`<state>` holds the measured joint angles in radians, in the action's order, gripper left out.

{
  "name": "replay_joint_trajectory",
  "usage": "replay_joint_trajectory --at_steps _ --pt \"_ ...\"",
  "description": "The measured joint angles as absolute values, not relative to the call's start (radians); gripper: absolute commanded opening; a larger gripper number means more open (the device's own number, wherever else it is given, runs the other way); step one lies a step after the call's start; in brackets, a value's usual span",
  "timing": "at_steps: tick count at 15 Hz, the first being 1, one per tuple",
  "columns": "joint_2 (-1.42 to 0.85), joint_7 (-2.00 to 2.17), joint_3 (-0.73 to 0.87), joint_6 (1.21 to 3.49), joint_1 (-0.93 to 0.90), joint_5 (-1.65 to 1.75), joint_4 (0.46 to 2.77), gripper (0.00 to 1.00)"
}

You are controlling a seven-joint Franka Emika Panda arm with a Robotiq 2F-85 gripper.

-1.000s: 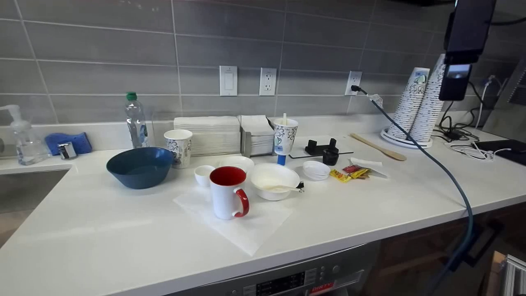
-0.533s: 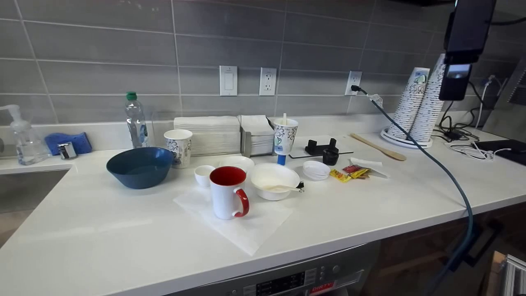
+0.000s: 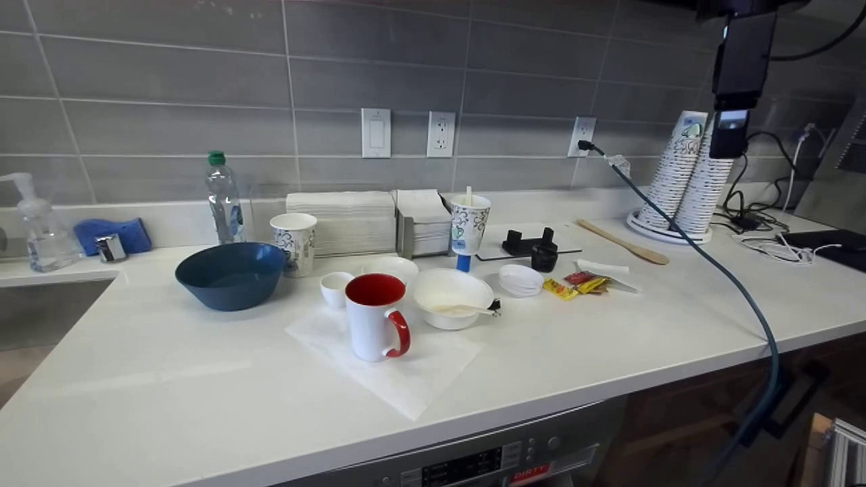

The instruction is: Put a sauce packet in the bowl

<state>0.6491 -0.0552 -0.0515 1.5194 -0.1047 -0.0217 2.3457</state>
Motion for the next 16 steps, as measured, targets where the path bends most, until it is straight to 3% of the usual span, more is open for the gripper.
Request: replay_joint_trajectory --at_steps 10,16 --pt "0.502 -0.242 0.131 1.799 0.003 0.134 2.379 1.0" --pt "0.506 -0.24 0.113 1.796 0.004 0.133 2.378 1.0"
